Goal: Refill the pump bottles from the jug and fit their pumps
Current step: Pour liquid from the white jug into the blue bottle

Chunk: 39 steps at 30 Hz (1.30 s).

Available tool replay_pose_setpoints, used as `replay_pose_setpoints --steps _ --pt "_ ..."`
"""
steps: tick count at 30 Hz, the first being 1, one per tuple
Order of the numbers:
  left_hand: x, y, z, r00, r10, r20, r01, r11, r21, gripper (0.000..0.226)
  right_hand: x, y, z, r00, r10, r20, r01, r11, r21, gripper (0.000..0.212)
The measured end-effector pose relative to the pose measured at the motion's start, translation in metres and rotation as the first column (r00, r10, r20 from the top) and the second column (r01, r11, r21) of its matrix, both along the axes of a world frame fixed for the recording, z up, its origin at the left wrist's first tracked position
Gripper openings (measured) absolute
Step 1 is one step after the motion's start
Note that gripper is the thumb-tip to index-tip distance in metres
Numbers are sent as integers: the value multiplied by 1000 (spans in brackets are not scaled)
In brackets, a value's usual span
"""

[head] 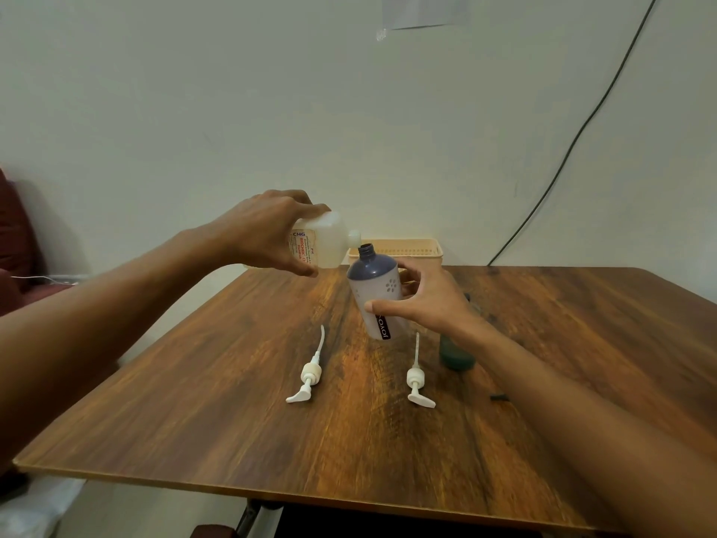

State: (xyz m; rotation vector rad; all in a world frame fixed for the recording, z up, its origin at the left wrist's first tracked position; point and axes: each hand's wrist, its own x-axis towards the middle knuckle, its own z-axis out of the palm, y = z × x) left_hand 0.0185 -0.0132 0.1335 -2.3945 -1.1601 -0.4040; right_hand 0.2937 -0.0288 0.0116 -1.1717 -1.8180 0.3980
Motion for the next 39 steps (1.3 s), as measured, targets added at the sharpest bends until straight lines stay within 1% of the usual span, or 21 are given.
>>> replay_pose_setpoints --steps 9,30,39 --pt "-1 -2 0 1000 4 -11 -4 1000 8 98 -2 -4 1 1000 -4 -5 4 1000 -12 82" --pt "-2 2 -2 1000 -21 -2 21 1000 8 98 -3 -8 1 1000 7 -21 -7 1000 -22 78" --pt "-1 1 -2 1000 -17 -11 17 1000 15 99 -3 -8 1 1000 -11 -10 10 999 -31 83"
